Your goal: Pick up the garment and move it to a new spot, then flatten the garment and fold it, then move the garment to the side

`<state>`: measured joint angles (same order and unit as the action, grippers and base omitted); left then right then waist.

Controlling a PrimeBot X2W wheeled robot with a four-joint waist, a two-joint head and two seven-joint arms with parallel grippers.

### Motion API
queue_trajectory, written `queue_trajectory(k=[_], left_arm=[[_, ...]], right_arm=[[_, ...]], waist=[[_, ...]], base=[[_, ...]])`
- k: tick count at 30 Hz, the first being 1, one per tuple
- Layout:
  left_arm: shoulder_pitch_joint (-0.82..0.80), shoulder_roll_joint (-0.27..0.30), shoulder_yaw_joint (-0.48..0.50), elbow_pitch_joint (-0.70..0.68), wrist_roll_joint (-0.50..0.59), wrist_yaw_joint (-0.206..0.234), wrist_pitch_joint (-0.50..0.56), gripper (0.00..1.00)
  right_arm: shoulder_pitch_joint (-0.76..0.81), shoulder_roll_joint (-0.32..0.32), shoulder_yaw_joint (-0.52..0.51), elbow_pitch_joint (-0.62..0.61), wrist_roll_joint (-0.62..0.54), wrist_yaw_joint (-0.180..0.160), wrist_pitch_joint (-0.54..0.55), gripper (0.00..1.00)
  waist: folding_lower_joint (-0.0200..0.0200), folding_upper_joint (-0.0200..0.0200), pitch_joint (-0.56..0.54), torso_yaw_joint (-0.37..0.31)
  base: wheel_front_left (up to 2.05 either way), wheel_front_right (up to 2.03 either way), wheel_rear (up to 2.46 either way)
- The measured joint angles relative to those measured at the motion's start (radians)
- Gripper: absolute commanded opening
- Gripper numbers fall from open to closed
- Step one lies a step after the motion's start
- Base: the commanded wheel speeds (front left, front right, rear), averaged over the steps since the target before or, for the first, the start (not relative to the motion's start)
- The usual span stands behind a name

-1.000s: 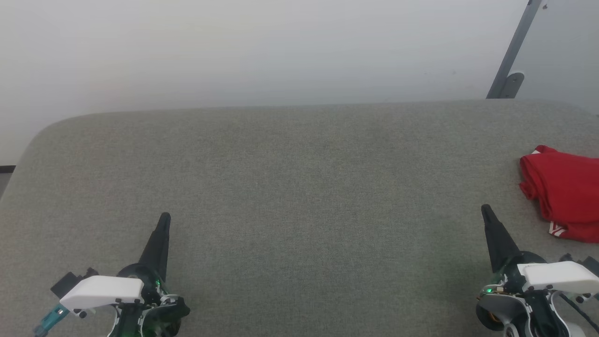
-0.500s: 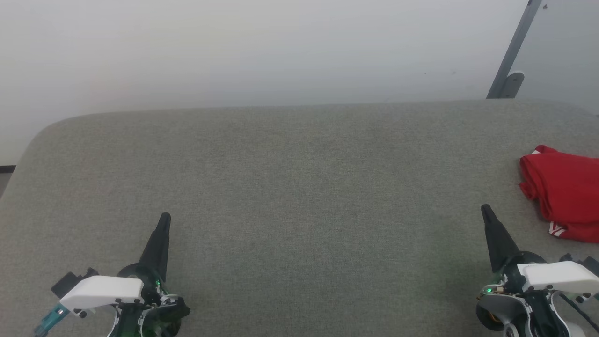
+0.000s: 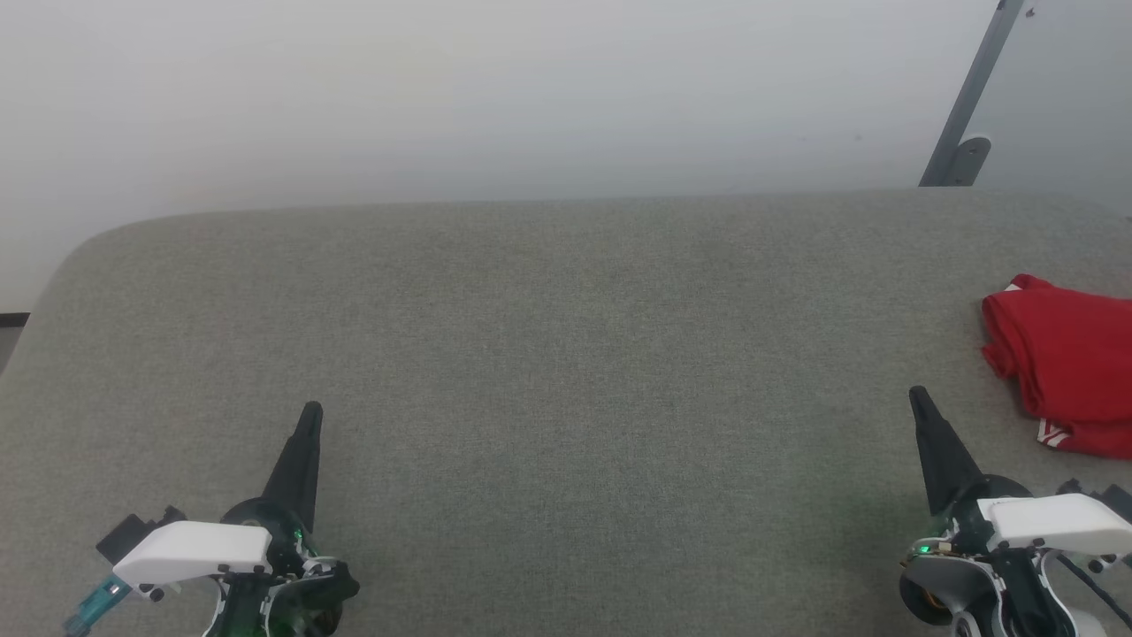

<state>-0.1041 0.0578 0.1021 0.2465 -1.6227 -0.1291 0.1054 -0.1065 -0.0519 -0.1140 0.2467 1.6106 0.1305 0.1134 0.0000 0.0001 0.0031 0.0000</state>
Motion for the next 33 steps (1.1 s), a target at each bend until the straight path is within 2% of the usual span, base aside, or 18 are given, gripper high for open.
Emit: queue_trajectory(k=[33], left_arm=[[0.000,-0.003,0.004,0.000,0.004,0.000,0.003,0.00]], right_arm=[[0.000,0.000,0.000,0.000,0.000,0.000,0.000,0.00]], waist=[[0.0000,0.0000,0.000,0.000]], base=[[0.00,0.00,0.00]])
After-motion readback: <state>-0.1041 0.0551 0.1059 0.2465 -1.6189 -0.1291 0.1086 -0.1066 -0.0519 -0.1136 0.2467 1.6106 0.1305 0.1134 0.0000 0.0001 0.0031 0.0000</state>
